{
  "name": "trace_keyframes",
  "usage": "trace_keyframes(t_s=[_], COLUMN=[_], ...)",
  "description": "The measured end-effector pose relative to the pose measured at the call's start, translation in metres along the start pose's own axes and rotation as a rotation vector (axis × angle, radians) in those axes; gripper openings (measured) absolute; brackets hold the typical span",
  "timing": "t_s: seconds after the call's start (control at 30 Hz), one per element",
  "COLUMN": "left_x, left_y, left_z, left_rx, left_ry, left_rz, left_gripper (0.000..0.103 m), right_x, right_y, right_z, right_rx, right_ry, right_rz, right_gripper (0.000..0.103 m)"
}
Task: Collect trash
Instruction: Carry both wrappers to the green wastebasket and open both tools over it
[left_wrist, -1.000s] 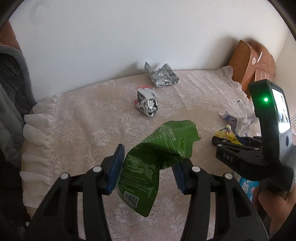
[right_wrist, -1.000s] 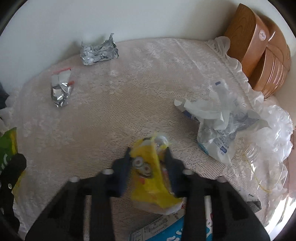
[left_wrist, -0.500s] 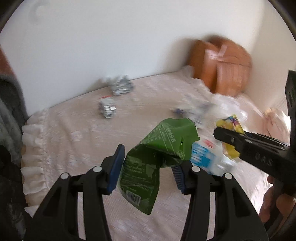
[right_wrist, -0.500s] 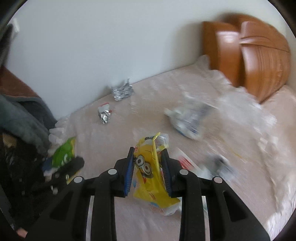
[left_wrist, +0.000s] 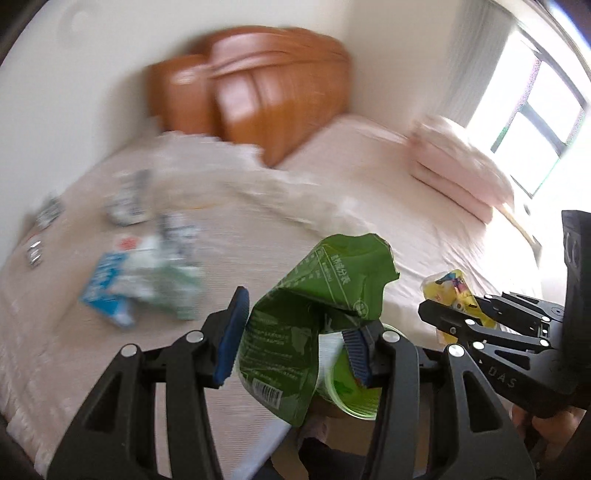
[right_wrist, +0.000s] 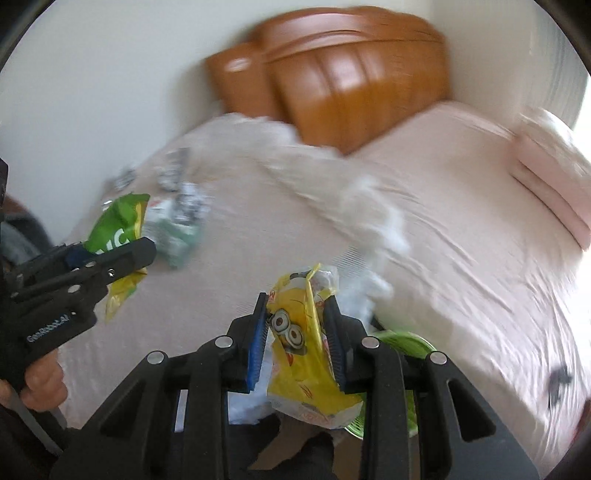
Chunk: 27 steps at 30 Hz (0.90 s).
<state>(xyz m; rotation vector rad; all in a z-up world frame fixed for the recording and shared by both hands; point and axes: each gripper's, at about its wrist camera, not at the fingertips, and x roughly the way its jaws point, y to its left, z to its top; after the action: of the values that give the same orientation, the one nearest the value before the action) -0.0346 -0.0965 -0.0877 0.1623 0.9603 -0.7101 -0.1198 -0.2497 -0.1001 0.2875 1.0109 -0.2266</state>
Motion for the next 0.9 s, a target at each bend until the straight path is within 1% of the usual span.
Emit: trace_keyframes(t_s=[0.2, 0.33, 0.5, 0.6, 0.67, 0.73, 0.83, 0.9], left_x=[0.02, 0.031, 0.064, 0.086, 0.104, 0.111, 0.11, 0.106], left_y=[-0.073, -0.107, -0.152, -0.167, -0.18, -0.187, -0.193, -0.193], left_z=[-0.006, -0.014, -0.021, -0.028, -0.033, -0.035, -0.035, -0.034], left_rx=[0.117, 0.175, 0.23, 0.251, 0.27, 0.283, 0.277, 0.271], left_ry=[0.059, 0.089, 0.158, 0.189, 0.212, 0.22, 0.213, 0.21], left_rz=[-0.071, -0.081, -0.113, -0.129, -0.124, -0.111, -0.119, -0.107], left_gripper=[0.048, 0.048, 0.048, 0.048, 0.048, 0.048, 0.049, 0.056], right_x=[-0.02, -0.022, -0.021, -0.017, -0.015, -0.014, -0.011, -0.007], right_y=[-0.068, -0.096, -0.127, -0.149, -0.162, -0.17, -0.181, -0.184], right_z=[-0.024, -0.031, -0.042, -0.052, -0.057, -0.06, -0.063, -0.063], right_rx=[0.111, 0.133, 0.146, 0.173, 0.184, 0.187, 0.192, 0.191], right_ry=[-0.03, -0.033, -0.023, -0.002, 0.013, 0.02, 0.031, 0.039], right_rz=[-0.044, -0.062, -0.089, -0.09, -0.092, -0.095, -0.086, -0.08], right_gripper=[0.032, 0.032, 0.032, 0.032, 0.032, 0.032, 0.032, 0.032])
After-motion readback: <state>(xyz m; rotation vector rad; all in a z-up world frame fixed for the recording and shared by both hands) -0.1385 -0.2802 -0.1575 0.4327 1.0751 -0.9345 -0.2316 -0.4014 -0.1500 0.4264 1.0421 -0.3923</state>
